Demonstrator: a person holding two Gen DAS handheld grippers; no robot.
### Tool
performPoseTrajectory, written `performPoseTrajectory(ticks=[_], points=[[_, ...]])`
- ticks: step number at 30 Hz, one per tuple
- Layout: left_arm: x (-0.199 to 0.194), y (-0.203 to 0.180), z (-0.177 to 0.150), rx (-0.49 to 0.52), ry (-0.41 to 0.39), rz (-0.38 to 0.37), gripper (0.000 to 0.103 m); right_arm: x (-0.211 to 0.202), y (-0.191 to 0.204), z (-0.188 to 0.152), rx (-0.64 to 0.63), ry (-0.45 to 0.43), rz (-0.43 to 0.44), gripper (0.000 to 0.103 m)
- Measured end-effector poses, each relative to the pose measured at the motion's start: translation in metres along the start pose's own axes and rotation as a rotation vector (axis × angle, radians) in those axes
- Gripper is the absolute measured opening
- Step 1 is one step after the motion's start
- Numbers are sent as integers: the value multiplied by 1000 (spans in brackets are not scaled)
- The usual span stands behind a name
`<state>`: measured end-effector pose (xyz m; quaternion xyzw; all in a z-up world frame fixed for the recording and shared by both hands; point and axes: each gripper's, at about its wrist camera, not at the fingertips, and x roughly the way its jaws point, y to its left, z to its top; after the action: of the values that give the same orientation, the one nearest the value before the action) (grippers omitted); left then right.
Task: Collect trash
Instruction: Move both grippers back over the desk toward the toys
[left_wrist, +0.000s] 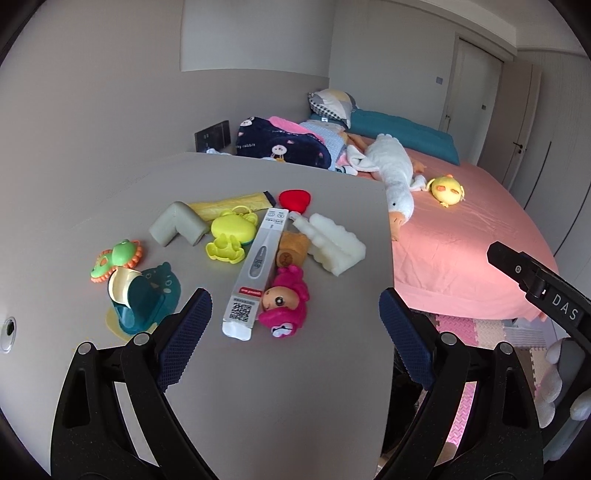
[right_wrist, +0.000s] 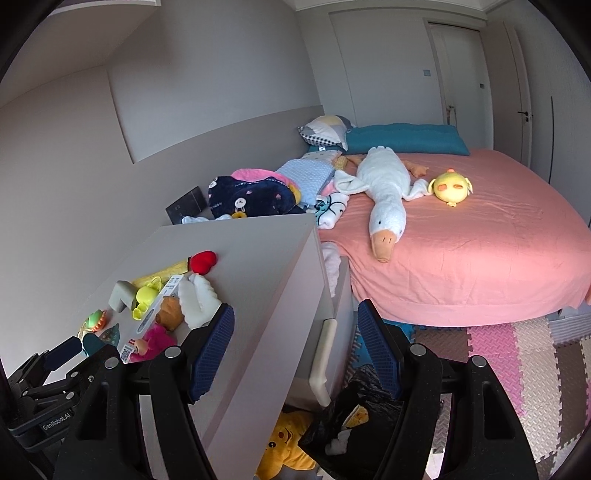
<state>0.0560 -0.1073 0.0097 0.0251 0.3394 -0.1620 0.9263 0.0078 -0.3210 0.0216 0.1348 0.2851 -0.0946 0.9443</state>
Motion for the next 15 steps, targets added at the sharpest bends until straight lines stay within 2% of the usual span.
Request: performPoseTrajectory(ticks=[15], points=[[11, 70, -1, -74, 23, 131, 89, 46, 48, -6, -102, 83, 77, 70]])
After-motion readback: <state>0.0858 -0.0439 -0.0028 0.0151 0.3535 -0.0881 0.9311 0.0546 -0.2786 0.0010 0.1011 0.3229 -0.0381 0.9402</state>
